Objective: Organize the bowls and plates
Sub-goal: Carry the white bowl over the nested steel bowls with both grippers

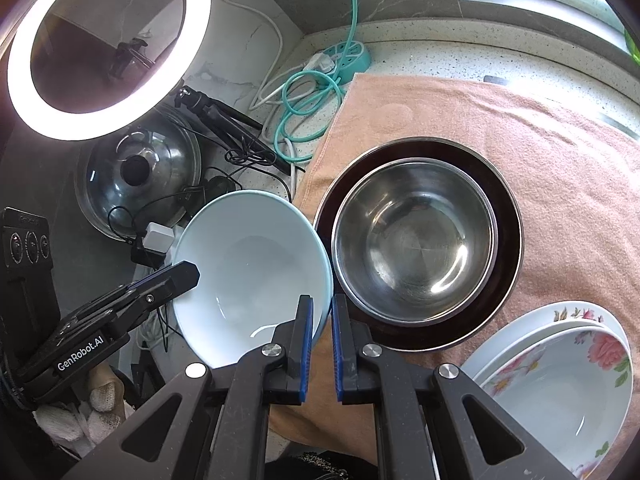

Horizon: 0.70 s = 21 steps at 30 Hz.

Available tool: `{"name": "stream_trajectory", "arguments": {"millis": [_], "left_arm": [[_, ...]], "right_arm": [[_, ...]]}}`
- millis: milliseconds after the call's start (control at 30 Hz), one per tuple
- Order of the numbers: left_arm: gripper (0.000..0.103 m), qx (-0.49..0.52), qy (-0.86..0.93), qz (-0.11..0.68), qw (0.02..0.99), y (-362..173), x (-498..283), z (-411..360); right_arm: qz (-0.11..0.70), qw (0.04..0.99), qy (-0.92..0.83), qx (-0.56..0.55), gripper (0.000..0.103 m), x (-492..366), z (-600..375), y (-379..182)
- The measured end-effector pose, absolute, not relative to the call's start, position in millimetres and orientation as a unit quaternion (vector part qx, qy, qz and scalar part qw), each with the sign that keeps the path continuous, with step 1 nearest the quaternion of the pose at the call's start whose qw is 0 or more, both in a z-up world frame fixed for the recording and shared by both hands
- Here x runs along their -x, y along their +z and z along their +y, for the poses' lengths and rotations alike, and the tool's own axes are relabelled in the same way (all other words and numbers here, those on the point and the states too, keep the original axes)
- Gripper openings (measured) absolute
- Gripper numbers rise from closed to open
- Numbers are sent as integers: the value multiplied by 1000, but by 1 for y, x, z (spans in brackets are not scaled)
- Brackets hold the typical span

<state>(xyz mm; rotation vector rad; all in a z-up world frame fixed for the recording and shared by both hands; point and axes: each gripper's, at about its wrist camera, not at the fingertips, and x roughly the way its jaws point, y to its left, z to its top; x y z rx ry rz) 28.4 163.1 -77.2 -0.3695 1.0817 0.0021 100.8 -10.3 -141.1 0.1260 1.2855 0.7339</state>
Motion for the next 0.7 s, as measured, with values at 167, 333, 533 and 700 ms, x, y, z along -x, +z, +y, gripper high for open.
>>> {"name": "stream_trajectory", "arguments": {"millis": [167, 333, 533, 700], "left_arm": [[9, 173, 2, 501, 848, -68, -29, 165], [9, 169, -3, 494, 853, -62, -36, 163], [9, 160, -19, 492, 855, -60, -46, 152], [9, 157, -31, 496, 854, -63, -55, 141]], "right_arm": [[581, 738, 340, -57, 9, -103, -7, -134], [570, 746, 340, -59, 9, -107, -9, -123], [555, 761, 331, -58, 9, -115, -18, -109], [547, 772, 319, -57, 9, -121, -30, -102]]}}
